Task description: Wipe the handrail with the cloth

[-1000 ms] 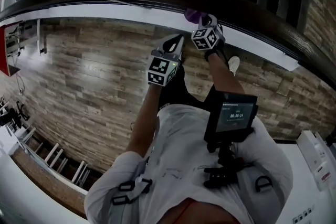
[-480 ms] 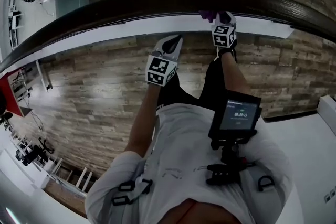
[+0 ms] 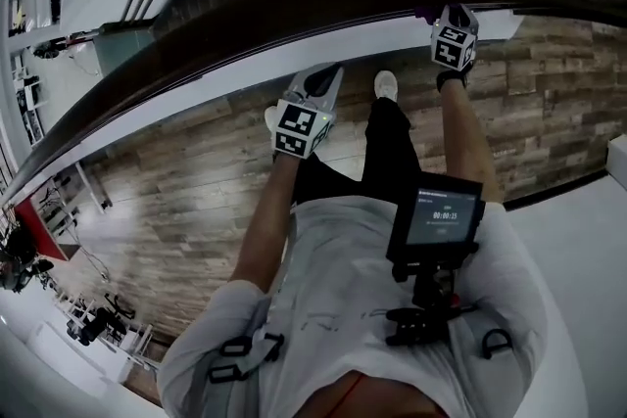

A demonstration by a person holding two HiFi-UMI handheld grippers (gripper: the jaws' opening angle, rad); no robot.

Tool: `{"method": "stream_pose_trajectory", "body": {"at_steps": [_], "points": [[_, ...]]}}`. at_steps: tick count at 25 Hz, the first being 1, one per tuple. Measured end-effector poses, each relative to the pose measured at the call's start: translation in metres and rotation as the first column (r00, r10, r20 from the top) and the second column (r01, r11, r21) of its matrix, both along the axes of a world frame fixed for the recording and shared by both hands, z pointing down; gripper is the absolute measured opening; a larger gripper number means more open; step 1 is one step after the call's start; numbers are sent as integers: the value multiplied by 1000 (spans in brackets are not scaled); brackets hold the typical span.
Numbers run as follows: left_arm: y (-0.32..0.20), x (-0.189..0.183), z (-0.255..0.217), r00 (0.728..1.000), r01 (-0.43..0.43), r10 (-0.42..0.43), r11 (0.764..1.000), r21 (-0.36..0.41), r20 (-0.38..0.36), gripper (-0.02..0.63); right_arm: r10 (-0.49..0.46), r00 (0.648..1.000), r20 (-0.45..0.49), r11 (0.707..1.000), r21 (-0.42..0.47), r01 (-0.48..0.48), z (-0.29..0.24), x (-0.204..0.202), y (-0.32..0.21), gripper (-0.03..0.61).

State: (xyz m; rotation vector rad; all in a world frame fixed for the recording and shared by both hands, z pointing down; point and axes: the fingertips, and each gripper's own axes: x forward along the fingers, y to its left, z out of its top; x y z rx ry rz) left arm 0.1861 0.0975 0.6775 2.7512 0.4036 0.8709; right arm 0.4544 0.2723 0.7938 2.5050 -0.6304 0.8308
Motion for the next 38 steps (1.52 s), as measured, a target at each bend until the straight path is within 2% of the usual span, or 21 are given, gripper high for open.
{"method": "stream_pose_trajectory", "body": {"at_steps": [5,8,14,18,22,24,27,30,33,38], "points": [[90,79,10,997,-74,73,997,-14,-29,2,102,995,-15,995,-21,-103,9,91,122,49],[127,105,10,993,-110,109,994,-26,-49,2,153,988,-9,987,-38,-154,14,125,170,49],[143,116,-2,985,-152,150,988,-16,-87,1,228,974,-3,969,-102,-227,9,151,222,49],[122,116,-10,987,-136,133,990,-30,-85,2,225,974,-30,972,-63,-226,-14,141,207,49],[142,98,-48,985,-143,140,990,-19,-100,2,219,972,-83,976,13,-219,-69,94,221,49],[145,84,-74,982,-136,135,991,1,-130,2,183,975,-130,983,26,-181,-102,62,218,49],[129,52,-107,977,-101,100,995,7,-189,2,116,973,-200,992,62,-106,-151,3,189,49],[105,2,-142,967,-44,47,999,17,-250,2,52,964,-261,993,120,-21,-198,-74,146,51],[77,-53,-181,950,23,-10,999,37,-313,2,-21,949,-314,977,196,86,-247,-156,93,51],[30,-153,-246,918,94,-59,993,72,-392,1,-95,921,-379,924,311,223,-338,-290,9,54]]}}
